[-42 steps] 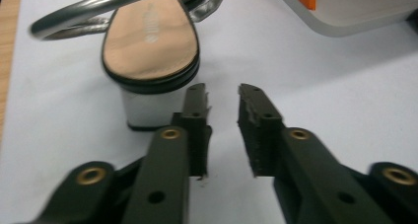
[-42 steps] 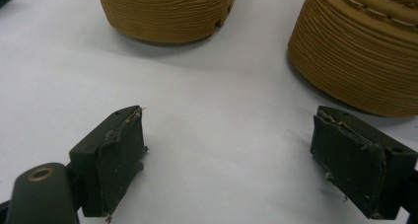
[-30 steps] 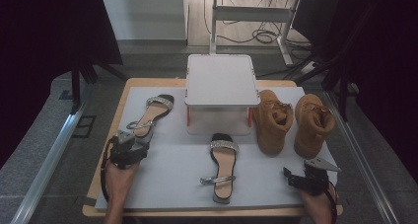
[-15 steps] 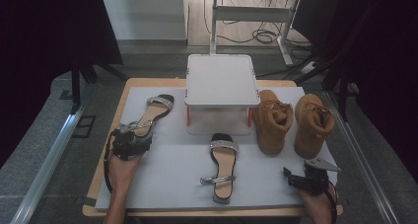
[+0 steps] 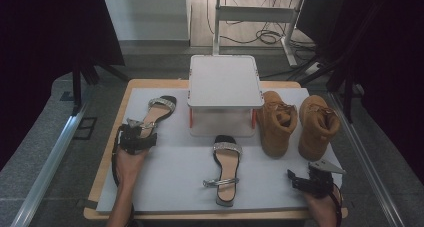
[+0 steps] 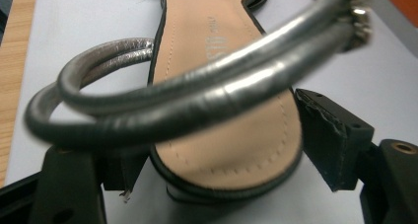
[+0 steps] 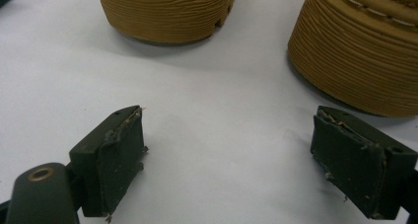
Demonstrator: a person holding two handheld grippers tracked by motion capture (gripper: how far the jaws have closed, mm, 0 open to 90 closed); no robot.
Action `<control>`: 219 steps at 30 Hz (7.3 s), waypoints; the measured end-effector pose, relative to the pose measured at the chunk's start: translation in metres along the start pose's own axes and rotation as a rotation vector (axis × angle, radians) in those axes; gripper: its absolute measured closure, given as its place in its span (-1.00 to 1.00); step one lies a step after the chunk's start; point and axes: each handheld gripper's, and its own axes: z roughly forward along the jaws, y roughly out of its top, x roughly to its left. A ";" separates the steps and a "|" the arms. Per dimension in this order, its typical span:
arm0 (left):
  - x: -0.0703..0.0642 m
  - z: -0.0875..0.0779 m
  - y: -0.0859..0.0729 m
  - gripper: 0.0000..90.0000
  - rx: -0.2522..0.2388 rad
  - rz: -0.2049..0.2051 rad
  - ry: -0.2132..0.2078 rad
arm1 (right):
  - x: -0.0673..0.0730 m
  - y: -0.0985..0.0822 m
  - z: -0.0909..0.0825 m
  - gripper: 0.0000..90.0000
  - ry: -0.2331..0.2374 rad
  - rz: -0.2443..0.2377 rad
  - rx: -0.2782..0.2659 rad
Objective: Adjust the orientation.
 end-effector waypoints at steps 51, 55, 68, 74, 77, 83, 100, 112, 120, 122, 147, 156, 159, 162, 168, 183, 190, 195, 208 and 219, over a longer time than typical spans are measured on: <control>0.002 0.015 0.013 -0.14 0.034 0.009 0.002 | 0.000 0.000 0.000 -0.72 -0.001 -0.002 -0.002; 0.001 0.011 0.010 -0.14 0.031 0.019 -0.009 | 0.000 0.000 0.000 -0.72 -0.001 -0.002 -0.002; -0.001 -0.009 -0.006 -0.14 0.008 0.029 -0.043 | 0.000 0.000 0.000 -0.72 0.000 0.000 0.000; -0.005 -0.025 -0.011 -0.14 -0.010 0.046 -0.060 | 0.000 0.000 0.000 -0.72 0.000 0.000 0.000; -0.008 -0.035 -0.014 -0.14 -0.019 0.059 -0.067 | 0.000 0.000 0.000 -0.72 0.000 0.000 -0.001; -0.011 -0.050 -0.019 -0.14 -0.039 0.067 -0.081 | 0.000 0.000 0.000 -0.72 -0.001 0.000 0.000; -0.032 -0.080 -0.034 -0.14 -0.062 0.112 -0.161 | 0.000 0.000 0.000 -0.72 -0.001 0.000 0.000; -0.057 -0.087 -0.035 -0.14 -0.067 0.162 -0.219 | 0.000 0.000 0.000 -0.72 -0.001 0.000 -0.001; -0.072 -0.081 -0.030 -0.14 -0.063 0.184 -0.240 | 0.000 0.000 0.000 -0.72 -0.001 0.000 -0.001; -0.075 -0.079 -0.028 -0.14 -0.063 0.183 -0.244 | 0.000 0.000 0.000 -0.72 -0.001 0.000 -0.001; -0.116 -0.043 -0.005 -0.14 -0.060 0.157 -0.256 | 0.000 0.000 0.000 -0.72 0.000 0.000 -0.001; -0.125 -0.033 0.002 -0.14 -0.059 0.127 -0.234 | 0.000 0.000 0.000 -0.72 0.000 0.000 -0.001; -0.129 -0.029 0.004 -0.14 -0.063 0.116 -0.224 | 0.000 0.000 0.000 -0.72 0.000 0.000 -0.001; -0.135 -0.025 0.008 -0.14 -0.066 0.102 -0.217 | 0.000 0.000 0.000 -0.72 0.000 0.000 -0.001; -0.144 -0.017 0.014 -0.14 -0.065 0.085 -0.191 | 0.000 0.000 0.000 -0.72 0.000 0.000 -0.001; -0.157 0.004 0.028 -0.14 -0.059 0.038 -0.117 | 0.000 0.000 0.000 -0.72 0.001 0.000 -0.001; -0.167 0.013 0.034 -0.14 -0.054 0.025 -0.089 | 0.000 0.000 0.000 -0.72 0.001 0.000 -0.001; -0.173 0.020 0.037 -0.14 -0.047 0.016 -0.071 | 0.000 0.000 0.000 -0.72 0.001 0.000 -0.001; -0.179 0.036 0.046 -0.14 -0.036 -0.019 -0.013 | 0.000 0.000 0.000 -0.72 0.001 0.000 -0.001; -0.183 0.048 0.049 -0.14 -0.036 -0.050 0.025 | 0.000 0.000 0.000 -0.72 0.001 0.001 -0.002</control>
